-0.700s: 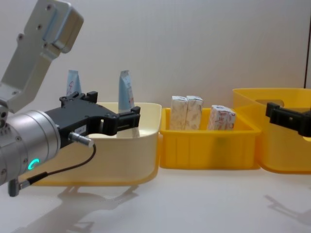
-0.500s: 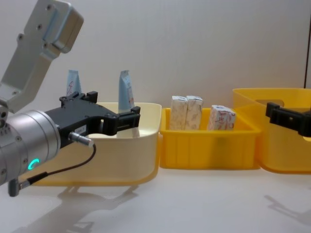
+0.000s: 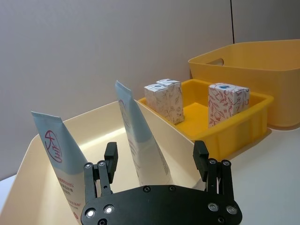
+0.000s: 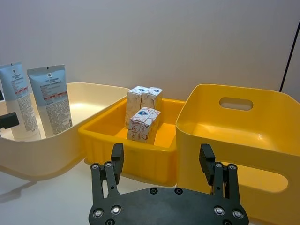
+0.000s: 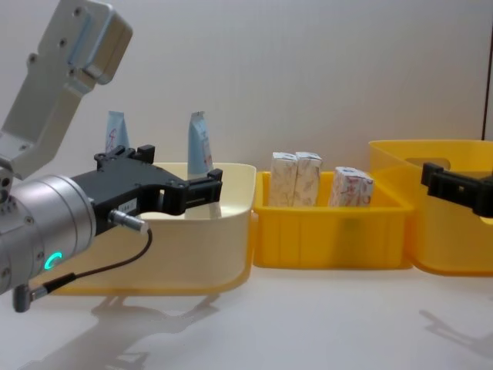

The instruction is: Bimanual collaborative sorting of washing and personal care products

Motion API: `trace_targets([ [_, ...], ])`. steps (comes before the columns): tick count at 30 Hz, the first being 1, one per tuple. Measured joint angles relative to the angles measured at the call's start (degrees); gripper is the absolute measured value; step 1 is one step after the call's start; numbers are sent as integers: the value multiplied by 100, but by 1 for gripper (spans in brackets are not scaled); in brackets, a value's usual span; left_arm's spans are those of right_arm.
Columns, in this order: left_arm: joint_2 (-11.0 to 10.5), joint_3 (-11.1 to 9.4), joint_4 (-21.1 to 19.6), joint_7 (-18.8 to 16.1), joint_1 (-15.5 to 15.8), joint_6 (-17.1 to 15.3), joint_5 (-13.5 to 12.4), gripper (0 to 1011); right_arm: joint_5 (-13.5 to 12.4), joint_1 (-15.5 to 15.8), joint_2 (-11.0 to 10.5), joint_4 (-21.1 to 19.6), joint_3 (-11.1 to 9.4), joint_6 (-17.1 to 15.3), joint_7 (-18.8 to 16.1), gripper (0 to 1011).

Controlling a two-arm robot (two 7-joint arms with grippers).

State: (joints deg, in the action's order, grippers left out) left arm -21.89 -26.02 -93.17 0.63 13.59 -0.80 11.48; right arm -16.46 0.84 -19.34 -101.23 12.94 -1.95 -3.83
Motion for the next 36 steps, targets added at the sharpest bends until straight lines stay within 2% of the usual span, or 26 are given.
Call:
trace_targets([
  [26,0,0,0,0,0,0,0,1003,7,-19,1,-10,2,-44,0,1001],
  [30,0,0,0,0,0,0,1,1003,34,-103,-6,-85,13,-245,10,1001],
  [35,0,0,0,0,0,0,0,1003,74,-287,-12,-257,14,-690,76,1001],
  [36,0,0,0,0,0,0,0,1003,84,-376,-6,-337,8,-889,109,1001],
])
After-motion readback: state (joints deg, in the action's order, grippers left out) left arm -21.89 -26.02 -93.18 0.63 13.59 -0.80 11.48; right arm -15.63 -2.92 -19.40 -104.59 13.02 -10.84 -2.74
